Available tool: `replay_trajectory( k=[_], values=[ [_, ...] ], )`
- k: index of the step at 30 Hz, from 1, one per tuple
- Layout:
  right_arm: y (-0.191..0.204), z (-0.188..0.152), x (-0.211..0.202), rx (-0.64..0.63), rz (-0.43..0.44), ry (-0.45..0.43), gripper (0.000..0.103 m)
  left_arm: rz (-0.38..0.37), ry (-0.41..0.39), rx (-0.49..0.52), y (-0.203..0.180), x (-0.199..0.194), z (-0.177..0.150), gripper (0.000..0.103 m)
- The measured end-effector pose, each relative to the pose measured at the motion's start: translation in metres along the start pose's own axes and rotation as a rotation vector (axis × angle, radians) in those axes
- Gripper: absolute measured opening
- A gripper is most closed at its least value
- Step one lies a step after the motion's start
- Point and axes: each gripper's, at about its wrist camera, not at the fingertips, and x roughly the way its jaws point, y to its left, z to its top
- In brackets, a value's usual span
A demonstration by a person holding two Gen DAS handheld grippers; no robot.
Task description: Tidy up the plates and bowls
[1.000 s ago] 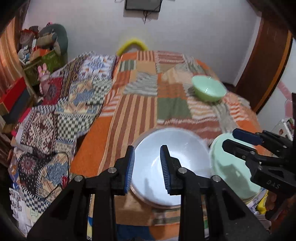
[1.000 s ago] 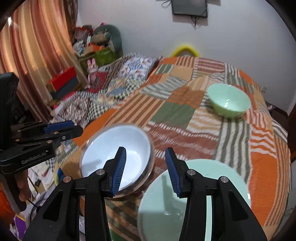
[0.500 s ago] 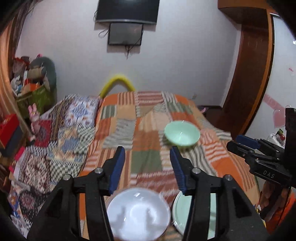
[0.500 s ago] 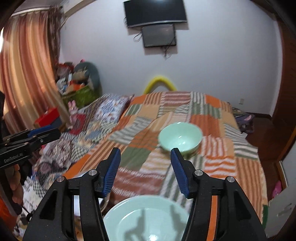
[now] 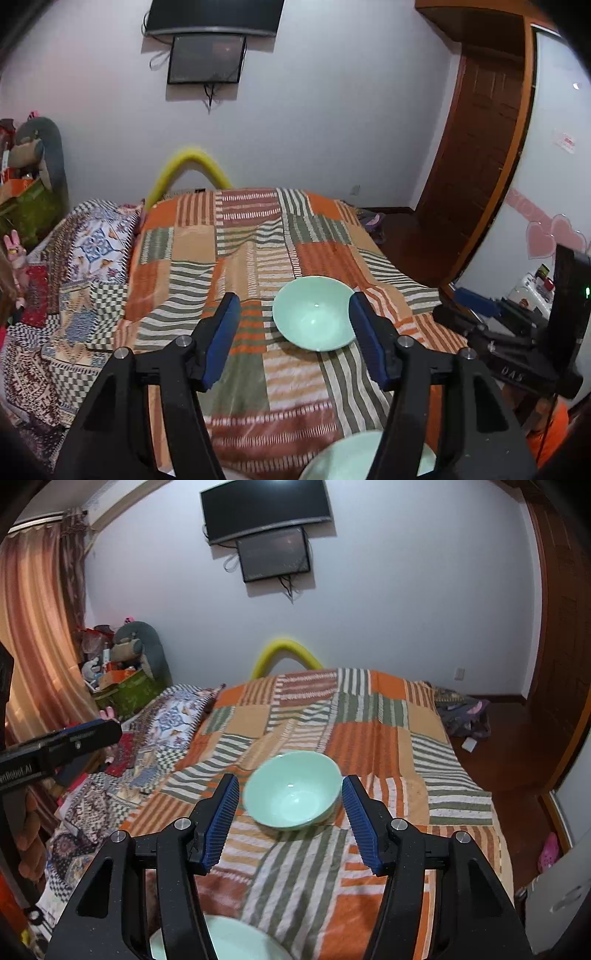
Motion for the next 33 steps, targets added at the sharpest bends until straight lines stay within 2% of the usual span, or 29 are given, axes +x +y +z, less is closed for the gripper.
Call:
replay_trajectory(
  k=[7,8,10,12,14,20,25,27,28,29,31,33],
  values=[
    [-0.024,-0.011,0.054,0.021,-0.008,0.090,0.053,0.039,0.155,0.028,0.000,0.097,-0.007,0.060],
    [-0.027,-0.013,0.062,0.025,-0.001,0.105,0.051,0.038,0.172,0.026,0.002,0.108,-0.010,0.057],
    [-0.031,-0.017,0.075,0.030,0.013,0.138,0.043,0.027,0.225,0.024,0.006,0.132,-0.018,0.045],
    [-0.034,-0.020,0.088,0.031,0.013,0.162,0.043,0.020,0.272,0.022,0.010,0.151,-0.025,0.031],
    [-0.036,-0.023,0.096,0.032,0.019,0.177,0.043,0.020,0.314,0.011,0.015,0.168,-0.033,0.028],
    [-0.039,-0.027,0.111,0.026,0.017,0.208,0.043,-0.019,0.369,-0.027,0.026,0.199,-0.044,0.024],
    [-0.037,-0.030,0.122,0.010,0.017,0.235,0.043,-0.038,0.404,0.016,0.019,0.217,-0.051,0.024],
    [-0.035,-0.032,0.126,0.004,0.021,0.243,0.043,-0.047,0.410,0.025,0.017,0.222,-0.054,0.017],
    [-0.034,-0.032,0.127,0.004,0.023,0.246,0.042,-0.046,0.409,0.028,0.015,0.224,-0.055,0.017],
    [-0.032,-0.033,0.129,0.005,0.029,0.248,0.041,-0.043,0.403,0.030,0.014,0.224,-0.055,0.016],
    [-0.030,-0.034,0.133,0.007,0.046,0.261,0.032,-0.050,0.396,0.032,0.014,0.222,-0.055,0.016],
    [-0.027,-0.035,0.133,-0.002,0.029,0.256,0.032,-0.050,0.398,0.034,0.013,0.222,-0.054,0.016]
  ],
)
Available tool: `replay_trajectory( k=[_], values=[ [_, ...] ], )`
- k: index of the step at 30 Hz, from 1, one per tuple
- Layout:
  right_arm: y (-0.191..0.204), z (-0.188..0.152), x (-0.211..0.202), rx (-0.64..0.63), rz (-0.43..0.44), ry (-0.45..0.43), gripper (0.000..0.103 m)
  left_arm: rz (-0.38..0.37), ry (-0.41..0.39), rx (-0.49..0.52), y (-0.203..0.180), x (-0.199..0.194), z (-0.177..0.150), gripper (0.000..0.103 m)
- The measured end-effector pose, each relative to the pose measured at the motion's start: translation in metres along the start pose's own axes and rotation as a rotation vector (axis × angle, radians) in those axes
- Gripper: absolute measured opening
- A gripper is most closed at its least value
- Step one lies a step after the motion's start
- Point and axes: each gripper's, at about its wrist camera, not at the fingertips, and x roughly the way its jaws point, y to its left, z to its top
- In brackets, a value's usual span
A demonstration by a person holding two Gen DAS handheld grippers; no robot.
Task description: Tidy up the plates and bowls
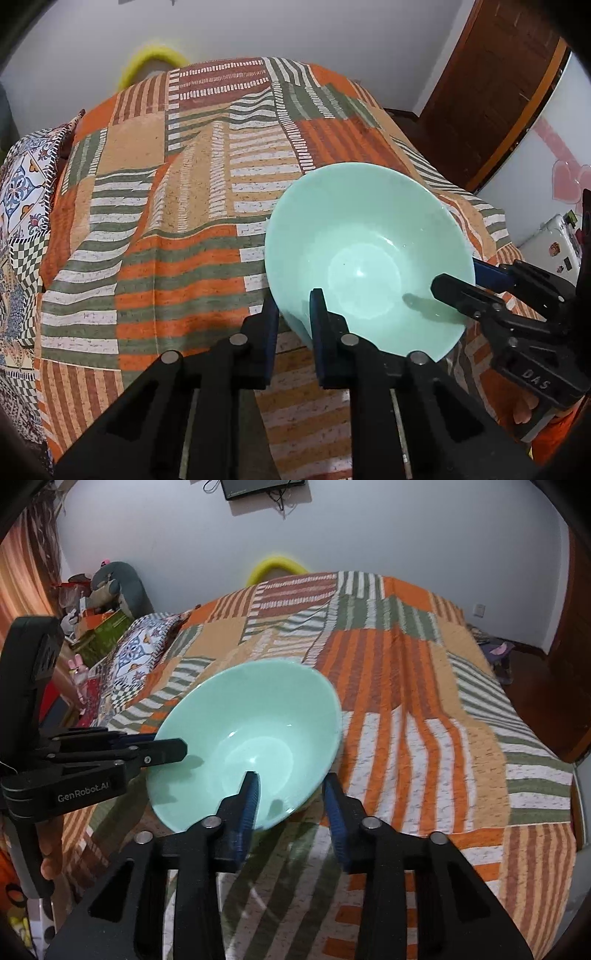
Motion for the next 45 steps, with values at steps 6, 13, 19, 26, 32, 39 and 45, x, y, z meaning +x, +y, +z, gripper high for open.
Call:
replay_trajectory(
  k=[6,13,19,26,32,39,45],
  values=[
    [-0.002,0.001,-0.003,0.018,-0.010,-0.001,0.027,0.020,-0.007,0.031,-0.007,-0.005,-0.002,0.016],
    [-0.003,0.003,-0.026,0.041,-0.012,-0.025,0.026,0.016,-0.049,0.054,-0.020,-0.032,-0.002,0.016],
    [0.012,0.005,-0.066,0.032,0.015,-0.082,0.026,0.015,-0.091,0.049,-0.026,-0.075,-0.008,0.016],
    [0.044,0.003,-0.110,-0.001,0.043,-0.134,0.026,0.071,-0.170,0.071,-0.033,-0.148,-0.031,0.016],
    [0.077,-0.005,-0.140,-0.037,0.076,-0.165,0.026,0.098,-0.223,0.055,-0.027,-0.204,-0.061,0.016],
    [0.113,-0.022,-0.158,-0.088,0.122,-0.177,0.026,0.133,-0.257,0.012,-0.010,-0.253,-0.105,0.016],
    [0.141,-0.044,-0.159,-0.108,0.177,-0.159,0.026,0.163,-0.272,-0.026,0.006,-0.281,-0.142,0.016]
  ],
)
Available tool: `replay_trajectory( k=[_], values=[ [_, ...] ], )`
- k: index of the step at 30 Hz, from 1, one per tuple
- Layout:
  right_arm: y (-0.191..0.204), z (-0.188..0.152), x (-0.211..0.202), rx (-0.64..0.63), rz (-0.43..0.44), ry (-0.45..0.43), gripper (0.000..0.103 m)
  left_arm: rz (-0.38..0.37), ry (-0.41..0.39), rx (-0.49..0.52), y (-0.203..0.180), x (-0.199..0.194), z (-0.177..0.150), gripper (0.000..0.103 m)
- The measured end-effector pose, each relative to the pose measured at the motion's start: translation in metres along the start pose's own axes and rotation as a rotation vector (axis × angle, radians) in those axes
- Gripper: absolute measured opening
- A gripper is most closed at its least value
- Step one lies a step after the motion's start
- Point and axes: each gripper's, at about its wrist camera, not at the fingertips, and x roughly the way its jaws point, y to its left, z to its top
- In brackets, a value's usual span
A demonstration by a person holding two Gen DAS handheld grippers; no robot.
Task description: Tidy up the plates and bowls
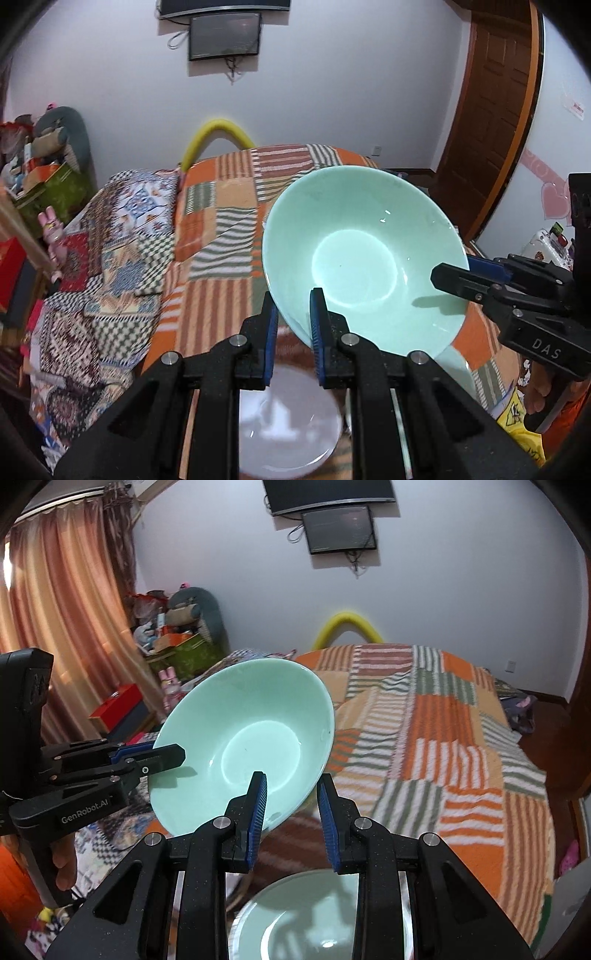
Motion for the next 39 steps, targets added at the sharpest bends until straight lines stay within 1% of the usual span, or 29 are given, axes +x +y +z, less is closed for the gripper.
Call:
replay_trajectory(
  k=[3,6,12,16,20,29,34,39],
  values=[
    [0.013,-0.010,0.004,-0.005,0.031,0.016,0.026,0.024,-0.005,-0.013,0.011,-0.015,-0.017,0.016],
    [0.023,-0.019,0.007,-0.006,0.054,0.029,0.026,0.033,-0.005,-0.034,0.021,-0.024,-0.032,0.016],
    [0.040,-0.037,0.019,-0.015,0.092,0.078,0.026,0.045,0.020,-0.092,0.040,-0.028,-0.066,0.016],
    [0.047,-0.048,0.032,-0.027,0.103,0.121,0.026,0.060,0.053,-0.124,0.051,-0.018,-0.088,0.016],
    [0.049,-0.060,0.046,-0.016,0.114,0.165,0.026,0.046,0.101,-0.170,0.062,-0.005,-0.104,0.016],
    [0.055,-0.081,0.067,-0.009,0.129,0.243,0.026,0.052,0.155,-0.211,0.073,0.018,-0.130,0.016],
    [0.059,-0.087,0.074,-0.022,0.127,0.268,0.026,0.060,0.182,-0.219,0.078,0.030,-0.143,0.016],
    [0.059,-0.091,0.080,-0.020,0.123,0.288,0.026,0.068,0.194,-0.212,0.079,0.036,-0.148,0.016]
  ],
)
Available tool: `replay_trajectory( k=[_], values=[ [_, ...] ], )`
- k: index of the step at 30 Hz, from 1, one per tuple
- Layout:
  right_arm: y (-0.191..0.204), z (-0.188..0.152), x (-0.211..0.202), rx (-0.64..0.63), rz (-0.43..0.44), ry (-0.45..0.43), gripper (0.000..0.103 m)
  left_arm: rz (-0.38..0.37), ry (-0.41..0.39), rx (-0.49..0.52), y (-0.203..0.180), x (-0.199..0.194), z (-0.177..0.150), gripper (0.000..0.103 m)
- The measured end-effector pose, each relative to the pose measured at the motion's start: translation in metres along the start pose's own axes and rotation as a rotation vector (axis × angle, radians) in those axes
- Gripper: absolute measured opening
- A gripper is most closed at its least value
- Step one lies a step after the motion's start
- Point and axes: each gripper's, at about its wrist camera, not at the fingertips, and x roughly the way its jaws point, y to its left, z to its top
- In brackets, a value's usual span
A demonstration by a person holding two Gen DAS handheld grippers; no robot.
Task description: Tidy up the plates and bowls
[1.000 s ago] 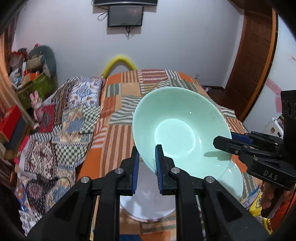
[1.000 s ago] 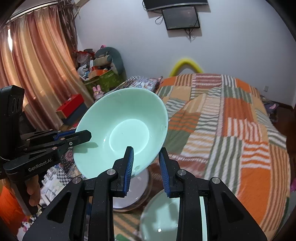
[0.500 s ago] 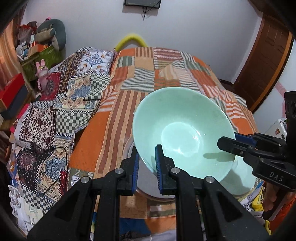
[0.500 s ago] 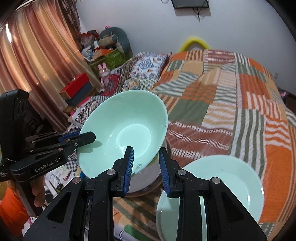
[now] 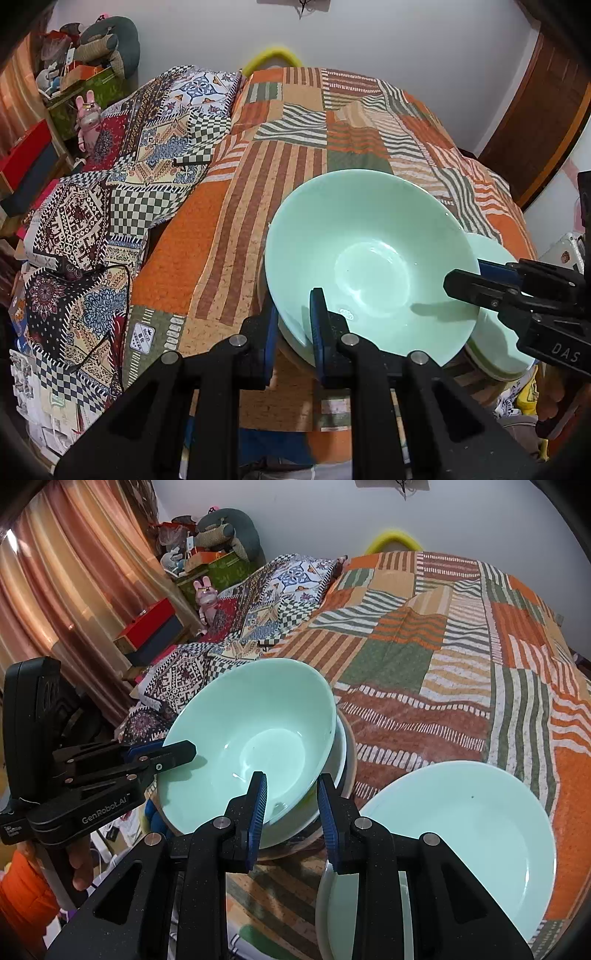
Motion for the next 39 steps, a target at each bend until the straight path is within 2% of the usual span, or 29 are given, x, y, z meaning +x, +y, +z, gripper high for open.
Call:
replay_trajectory(
  k=[8,20,25,30,39],
  values=[
    [0.005,-0.001,0.004,-0.033,-0.032,0.004,0.026,0.003,0.031,-0.012,0.004,0.015,-0.006,0.016],
    [0.005,-0.003,0.010,-0.042,-0.051,0.012,0.028,0.027,0.015,0.016,0.001,0.016,-0.007,0.017],
    [0.007,-0.005,0.009,-0.062,-0.073,0.014,0.029,0.072,0.012,0.056,-0.004,0.016,-0.010,0.017],
    [0.007,-0.004,0.008,-0.063,-0.078,0.013,0.029,0.062,0.016,0.040,-0.001,0.017,-0.009,0.017],
    [-0.001,-0.002,-0.007,-0.038,-0.100,-0.031,0.043,0.046,-0.036,0.001,0.007,-0.003,-0.004,0.021]
  ],
)
